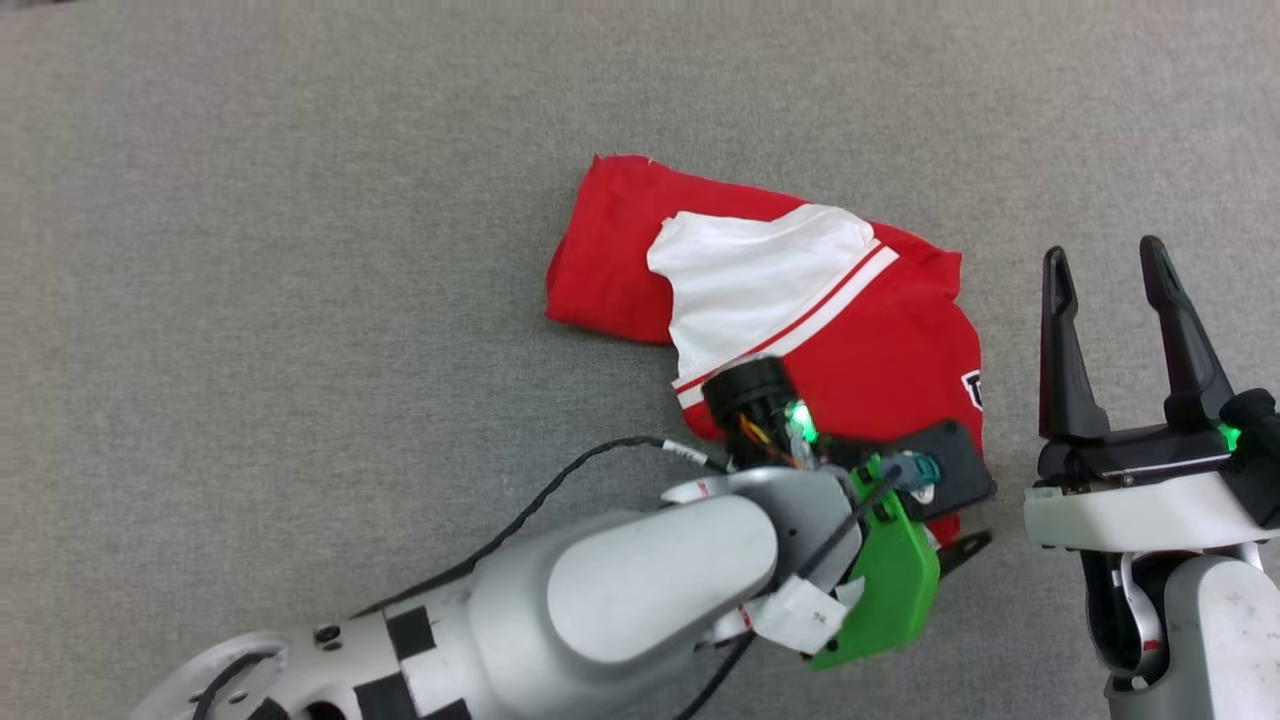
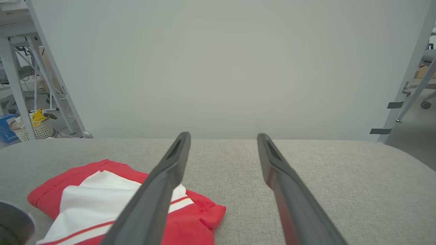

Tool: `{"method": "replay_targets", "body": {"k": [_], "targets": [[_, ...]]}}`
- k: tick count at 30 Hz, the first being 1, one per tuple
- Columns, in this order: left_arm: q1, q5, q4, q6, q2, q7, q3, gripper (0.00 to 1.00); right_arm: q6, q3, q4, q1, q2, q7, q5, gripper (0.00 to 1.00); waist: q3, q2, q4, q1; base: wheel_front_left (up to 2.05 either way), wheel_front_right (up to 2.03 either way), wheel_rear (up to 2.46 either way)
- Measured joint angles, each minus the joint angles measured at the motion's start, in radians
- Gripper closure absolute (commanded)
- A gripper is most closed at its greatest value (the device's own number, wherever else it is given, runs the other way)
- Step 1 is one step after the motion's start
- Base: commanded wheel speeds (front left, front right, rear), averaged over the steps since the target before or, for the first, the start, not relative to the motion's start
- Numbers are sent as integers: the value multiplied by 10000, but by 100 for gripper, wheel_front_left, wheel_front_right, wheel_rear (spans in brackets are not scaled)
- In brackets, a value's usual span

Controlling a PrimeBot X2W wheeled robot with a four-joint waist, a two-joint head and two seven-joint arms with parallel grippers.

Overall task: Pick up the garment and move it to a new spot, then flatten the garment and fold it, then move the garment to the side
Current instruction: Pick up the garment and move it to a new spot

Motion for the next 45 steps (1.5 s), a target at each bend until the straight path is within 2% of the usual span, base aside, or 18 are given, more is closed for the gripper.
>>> {"method": "replay_targets", "body": {"k": [3, 5, 10, 13, 19, 25, 31, 37, 45], "targets": [[-409, -92, 451, 0, -167, -1758, 36, 0, 0, -44, 59, 187, 0, 0, -50, 0, -321, 0, 106, 0, 0, 0, 0], [-673, 134, 895, 27, -274, -3070, 387, 0, 0, -107, 73, 381, 0, 0, -96, 0, -593, 0, 209, 0, 0, 0, 0], [-787, 309, 1662, 633, -370, -4911, 1076, 0, 0, -69, 142, 763, 0, -2, -196, 0, -1162, 0, 485, 0, 0, 0, 0], [-662, 309, 1952, 895, -311, -5407, 1588, 0, 0, -71, 136, 909, 0, -2, -265, 0, -1469, 0, 683, 0, 0, 0, 0], [312, 209, 1988, 1615, 416, -5664, 2968, 0, 0, -90, 128, 1117, 2, -2, -351, 0, -1942, 0, 1098, 0, 0, 0, 0], [2184, 890, 756, 2431, 1262, -5674, 5281, 0, 0, -123, 113, 1317, 0, 0, -426, 0, -2347, 0, 1399, 0, 0, 0, 0], [4189, 1684, -42, 2746, 1507, -5672, 7229, 0, 0, -134, 8, 1490, 2, -2, -435, 0, -2641, 0, 1594, 0, 0, 0, 0], [5749, 2617, -577, 2702, 1271, -5672, 8736, 0, 0, -209, -31, 1652, 2, 0, -430, 0, -2858, 0, 1722, 0, 0, 0, 0], [7233, 3590, -934, 2098, 715, -5672, 10050, 0, 0, -322, 178, 1933, 2, 0, -293, 0, -3166, 0, 1715, 0, 0, 0, 0]]}}
